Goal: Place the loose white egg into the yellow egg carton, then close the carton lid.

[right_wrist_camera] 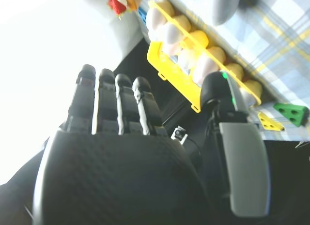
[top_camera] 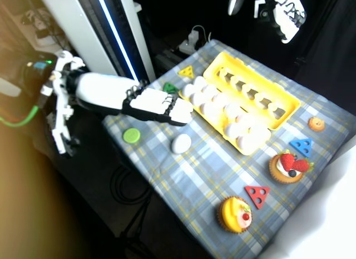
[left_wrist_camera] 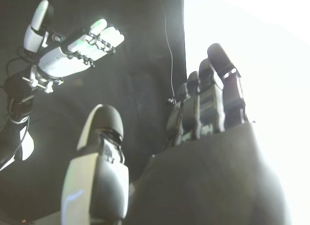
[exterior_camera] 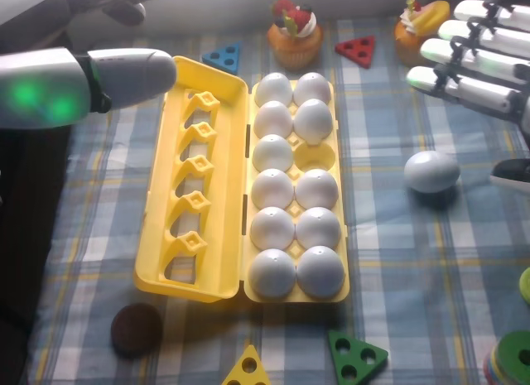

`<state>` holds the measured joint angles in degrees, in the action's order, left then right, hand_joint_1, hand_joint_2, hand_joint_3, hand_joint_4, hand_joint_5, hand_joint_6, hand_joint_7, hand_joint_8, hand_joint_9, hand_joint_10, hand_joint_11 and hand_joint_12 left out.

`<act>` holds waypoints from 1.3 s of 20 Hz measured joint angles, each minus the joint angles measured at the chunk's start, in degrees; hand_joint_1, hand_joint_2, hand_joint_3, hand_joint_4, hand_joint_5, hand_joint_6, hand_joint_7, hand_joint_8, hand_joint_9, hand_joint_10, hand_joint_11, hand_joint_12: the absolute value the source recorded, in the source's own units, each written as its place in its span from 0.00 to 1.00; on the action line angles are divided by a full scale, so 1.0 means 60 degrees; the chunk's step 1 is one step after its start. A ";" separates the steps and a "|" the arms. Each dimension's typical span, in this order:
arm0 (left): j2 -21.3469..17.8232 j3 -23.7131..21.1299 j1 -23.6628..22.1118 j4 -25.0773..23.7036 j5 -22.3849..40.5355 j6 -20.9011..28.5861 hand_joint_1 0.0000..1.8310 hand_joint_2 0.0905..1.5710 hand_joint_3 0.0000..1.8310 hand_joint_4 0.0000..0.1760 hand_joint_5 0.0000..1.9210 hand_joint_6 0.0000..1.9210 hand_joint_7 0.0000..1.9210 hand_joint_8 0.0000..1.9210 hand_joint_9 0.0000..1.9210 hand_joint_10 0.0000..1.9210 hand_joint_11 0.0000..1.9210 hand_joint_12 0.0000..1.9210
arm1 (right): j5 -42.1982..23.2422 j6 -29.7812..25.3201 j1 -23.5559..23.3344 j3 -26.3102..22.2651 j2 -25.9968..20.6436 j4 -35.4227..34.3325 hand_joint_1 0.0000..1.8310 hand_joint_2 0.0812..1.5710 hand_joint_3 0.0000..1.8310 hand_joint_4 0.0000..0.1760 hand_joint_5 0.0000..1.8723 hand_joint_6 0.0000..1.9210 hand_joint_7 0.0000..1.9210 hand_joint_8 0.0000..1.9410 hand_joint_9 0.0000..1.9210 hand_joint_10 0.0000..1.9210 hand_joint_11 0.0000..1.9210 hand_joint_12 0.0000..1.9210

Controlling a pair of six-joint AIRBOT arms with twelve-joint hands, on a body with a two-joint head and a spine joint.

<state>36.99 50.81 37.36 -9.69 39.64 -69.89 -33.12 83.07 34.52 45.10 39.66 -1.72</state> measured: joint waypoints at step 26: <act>0.0007 0.0000 0.0000 0.0007 -0.0222 -0.0004 0.16 0.84 0.00 0.00 0.06 0.00 0.07 0.00 0.08 0.00 0.00 0.47 | 0.0532 -0.0503 0.0426 0.1249 0.1672 -0.1519 0.48 0.77 0.00 0.00 0.03 0.12 0.13 0.05 0.00 0.42 0.00 0.85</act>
<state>37.04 50.81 37.36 -9.65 38.30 -69.91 -29.93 80.05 37.08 52.60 49.69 -10.83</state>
